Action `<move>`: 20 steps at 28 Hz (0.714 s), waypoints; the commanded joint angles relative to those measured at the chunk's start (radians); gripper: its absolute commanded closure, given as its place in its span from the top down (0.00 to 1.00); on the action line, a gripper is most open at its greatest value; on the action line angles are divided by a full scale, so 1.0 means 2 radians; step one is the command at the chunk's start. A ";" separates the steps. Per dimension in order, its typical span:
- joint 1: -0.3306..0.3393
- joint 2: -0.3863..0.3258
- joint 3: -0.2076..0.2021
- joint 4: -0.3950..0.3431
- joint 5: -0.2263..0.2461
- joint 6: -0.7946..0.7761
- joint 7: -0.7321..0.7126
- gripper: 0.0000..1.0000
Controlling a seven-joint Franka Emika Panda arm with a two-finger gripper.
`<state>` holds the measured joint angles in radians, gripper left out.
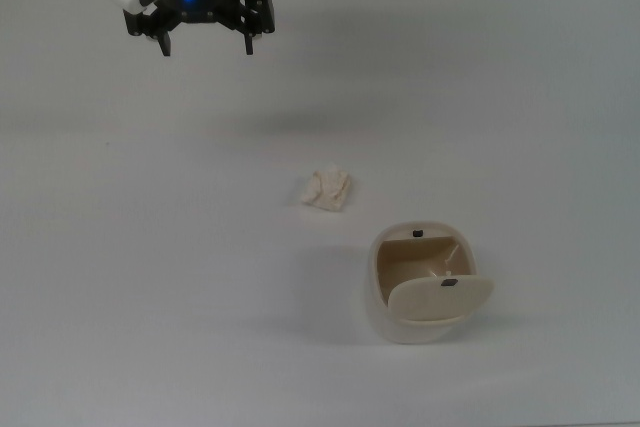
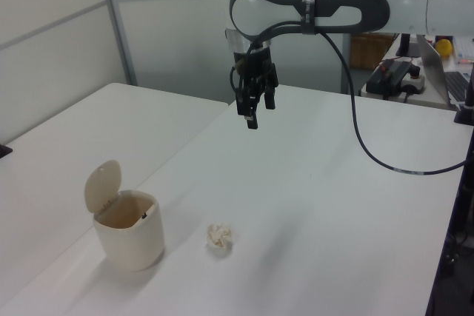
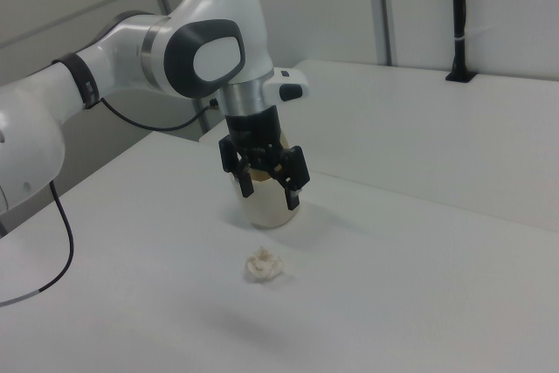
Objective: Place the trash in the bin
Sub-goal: 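Move the gripper down over the crumpled white paper ball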
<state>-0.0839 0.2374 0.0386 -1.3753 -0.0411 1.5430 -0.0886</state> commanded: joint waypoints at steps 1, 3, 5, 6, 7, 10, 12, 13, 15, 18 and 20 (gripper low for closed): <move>0.003 -0.016 -0.002 -0.014 0.006 0.005 0.004 1.00; 0.007 -0.014 -0.001 -0.020 0.006 0.005 0.004 1.00; 0.015 -0.014 0.002 -0.033 0.005 0.010 0.004 1.00; 0.024 -0.012 0.002 -0.042 0.002 0.016 0.004 1.00; 0.030 -0.012 0.002 -0.046 0.001 0.022 0.009 1.00; 0.041 -0.013 0.002 -0.062 0.001 0.044 0.023 1.00; 0.051 -0.012 0.002 -0.076 0.001 0.064 0.063 1.00; 0.056 -0.011 0.002 -0.082 0.000 0.072 0.073 1.00; 0.069 -0.009 0.002 -0.095 -0.002 0.090 0.094 1.00; 0.086 -0.001 0.002 -0.122 -0.012 0.134 0.129 1.00; 0.090 0.007 0.002 -0.127 -0.016 0.150 0.147 1.00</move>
<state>0.0631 0.2451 0.0476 -1.5513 -0.0477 1.7386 0.1089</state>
